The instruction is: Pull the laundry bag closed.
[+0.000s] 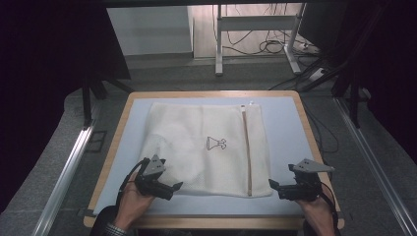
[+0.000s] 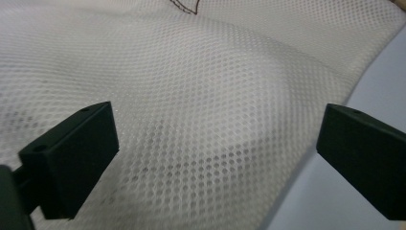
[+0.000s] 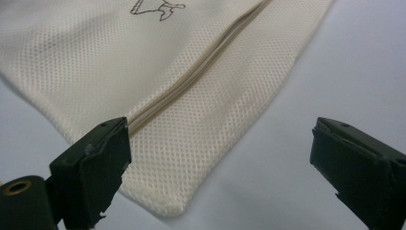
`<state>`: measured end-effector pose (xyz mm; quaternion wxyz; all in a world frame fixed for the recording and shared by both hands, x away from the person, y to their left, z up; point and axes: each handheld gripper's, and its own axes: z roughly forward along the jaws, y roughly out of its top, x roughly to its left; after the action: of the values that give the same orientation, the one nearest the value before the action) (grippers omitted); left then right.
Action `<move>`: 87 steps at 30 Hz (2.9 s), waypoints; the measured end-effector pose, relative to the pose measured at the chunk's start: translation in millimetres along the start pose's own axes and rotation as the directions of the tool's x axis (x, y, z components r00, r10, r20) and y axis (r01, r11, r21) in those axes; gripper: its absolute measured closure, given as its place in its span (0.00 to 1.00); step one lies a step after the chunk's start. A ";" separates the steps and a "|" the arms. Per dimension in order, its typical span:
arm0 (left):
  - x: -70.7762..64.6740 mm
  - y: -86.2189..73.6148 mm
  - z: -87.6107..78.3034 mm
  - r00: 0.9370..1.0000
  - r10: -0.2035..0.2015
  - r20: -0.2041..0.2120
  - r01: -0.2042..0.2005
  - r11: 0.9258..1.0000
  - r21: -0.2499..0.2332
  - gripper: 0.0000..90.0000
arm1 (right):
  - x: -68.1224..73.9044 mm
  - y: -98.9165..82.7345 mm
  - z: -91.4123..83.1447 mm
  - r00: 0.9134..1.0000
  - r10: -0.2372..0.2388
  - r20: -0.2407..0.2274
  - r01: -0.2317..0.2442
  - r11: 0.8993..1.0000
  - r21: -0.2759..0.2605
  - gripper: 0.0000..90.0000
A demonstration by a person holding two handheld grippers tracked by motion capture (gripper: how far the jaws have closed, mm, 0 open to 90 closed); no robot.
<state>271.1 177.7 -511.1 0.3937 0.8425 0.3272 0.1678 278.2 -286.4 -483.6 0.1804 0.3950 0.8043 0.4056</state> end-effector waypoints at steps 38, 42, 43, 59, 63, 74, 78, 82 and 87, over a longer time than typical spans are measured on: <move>-10.5 9.8 9.6 0.999 0.030 -0.024 -0.031 0.999 -0.008 0.02 | 2.2 -3.3 6.8 0.990 -0.058 -0.126 0.060 0.998 0.010 0.03; -12.0 12.8 12.5 0.999 0.033 -0.017 -0.034 0.999 -0.014 0.03 | 5.8 -2.4 9.2 0.989 -0.075 -0.129 0.078 0.997 0.018 0.03; -12.3 13.4 13.3 0.999 0.036 -0.016 -0.036 0.999 -0.014 0.03 | 5.8 -2.4 9.2 0.989 -0.075 -0.129 0.078 0.997 0.018 0.03; -19.9 21.9 20.3 0.999 0.048 0.004 -0.048 0.998 -0.031 0.02 | 14.4 1.0 14.2 0.986 -0.059 -0.157 0.063 0.998 0.022 0.04; -20.9 24.1 21.8 0.999 0.051 0.008 -0.051 0.998 -0.038 0.04 | 15.3 1.2 15.3 0.988 -0.058 -0.146 0.062 0.998 0.020 0.03; -25.9 31.3 29.4 0.997 0.070 0.024 -0.069 0.996 -0.053 0.11 | 21.3 5.0 19.0 0.991 -0.072 -0.112 0.077 0.996 0.047 0.05; -30.8 36.2 33.7 0.995 0.094 0.036 -0.092 0.994 -0.066 0.16 | 23.2 6.7 20.0 0.990 -0.072 -0.119 0.080 0.995 0.067 0.07; -34.4 40.0 37.3 0.992 0.111 0.053 -0.106 0.991 -0.078 0.20 | 23.2 7.4 20.8 0.991 -0.078 -0.112 0.087 0.994 0.074 0.10; -36.7 44.0 41.2 0.990 0.116 0.075 -0.109 0.990 -0.087 0.26 | 23.6 8.8 22.0 0.990 -0.084 -0.117 0.094 0.992 0.083 0.18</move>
<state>285.1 108.9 -504.1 0.4310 0.8486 0.2558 0.1692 281.2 -253.6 -489.2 0.1348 0.3426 0.8472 0.3830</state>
